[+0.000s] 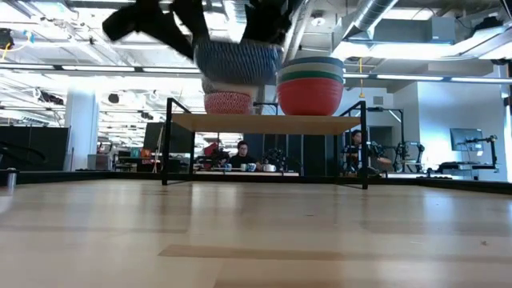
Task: Place and stack bowls onto a shelf
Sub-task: Stack the blue-yellow patterned bowl on top of the blue-red patterned bowl on the shelf
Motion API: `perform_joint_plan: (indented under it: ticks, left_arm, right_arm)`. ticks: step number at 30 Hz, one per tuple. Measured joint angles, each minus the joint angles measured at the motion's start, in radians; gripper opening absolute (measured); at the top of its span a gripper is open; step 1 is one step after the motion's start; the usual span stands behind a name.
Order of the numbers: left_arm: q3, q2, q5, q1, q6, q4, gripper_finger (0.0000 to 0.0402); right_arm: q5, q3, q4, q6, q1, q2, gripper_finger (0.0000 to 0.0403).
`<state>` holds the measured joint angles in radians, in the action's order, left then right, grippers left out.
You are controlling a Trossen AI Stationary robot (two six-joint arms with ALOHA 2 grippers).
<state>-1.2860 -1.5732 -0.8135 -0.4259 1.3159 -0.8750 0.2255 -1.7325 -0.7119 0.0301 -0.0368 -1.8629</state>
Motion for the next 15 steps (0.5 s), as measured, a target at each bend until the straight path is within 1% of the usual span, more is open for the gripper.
perform_joint_plan:
  ticks: [3, 7, 10, 13, 15]
  left_arm:
    - [-0.032, 0.060, -0.054, 0.000, 0.000, -0.077, 0.0151]
    - [-0.040, 0.144, -0.130, 0.005, 0.017, -0.117, 0.0188]
    - [-0.036, 0.174, -0.129, 0.027, -0.001, -0.142, 0.0201]
    - [-0.039, 0.182, -0.130, 0.064, -0.013, -0.164, 0.0202]
    - [-0.039, 0.181, -0.124, 0.087, 0.001, -0.170, 0.0201]
  right_arm:
    - [-0.024, -0.071, -0.037, 0.023, 0.056, 0.001, 0.0046]
    - [-0.035, -0.187, -0.095, 0.041, 0.138, 0.002, 0.0046]
    - [-0.029, -0.261, -0.081, 0.049, 0.199, 0.005, 0.0046]
    - [-0.029, -0.317, -0.063, 0.053, 0.267, 0.004, 0.0046]
    - [-0.030, -0.333, -0.017, 0.052, 0.318, -0.001, 0.0046]
